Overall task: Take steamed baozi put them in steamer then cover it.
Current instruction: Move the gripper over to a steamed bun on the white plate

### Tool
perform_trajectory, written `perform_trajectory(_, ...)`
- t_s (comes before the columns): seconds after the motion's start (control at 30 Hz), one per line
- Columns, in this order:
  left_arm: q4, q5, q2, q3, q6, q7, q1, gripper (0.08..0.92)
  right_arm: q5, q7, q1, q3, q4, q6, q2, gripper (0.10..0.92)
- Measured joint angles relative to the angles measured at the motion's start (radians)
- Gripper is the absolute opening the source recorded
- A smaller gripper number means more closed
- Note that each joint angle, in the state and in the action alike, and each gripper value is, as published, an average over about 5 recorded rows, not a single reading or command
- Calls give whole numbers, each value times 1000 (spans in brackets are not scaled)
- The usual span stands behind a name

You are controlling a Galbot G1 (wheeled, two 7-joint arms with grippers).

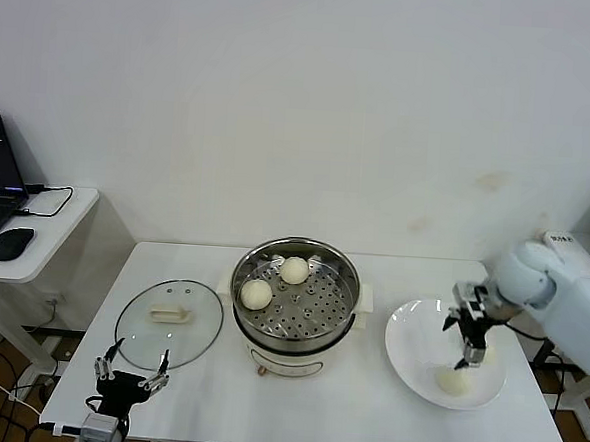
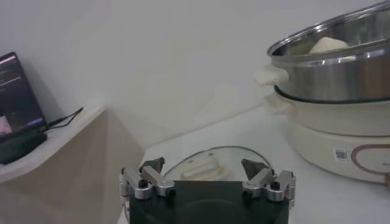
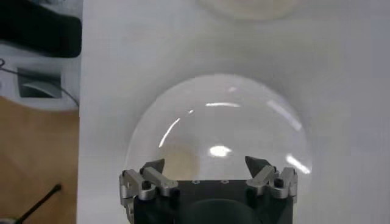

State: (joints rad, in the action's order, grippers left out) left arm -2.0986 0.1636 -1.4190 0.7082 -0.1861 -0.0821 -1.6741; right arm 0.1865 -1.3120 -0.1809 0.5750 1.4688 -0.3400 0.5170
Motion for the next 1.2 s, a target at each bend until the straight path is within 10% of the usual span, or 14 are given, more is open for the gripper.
perform_trajectory(1.2,51,17,-2,-9,6,5,15,823,68,78,-187,-111,-96,-13,44,786)
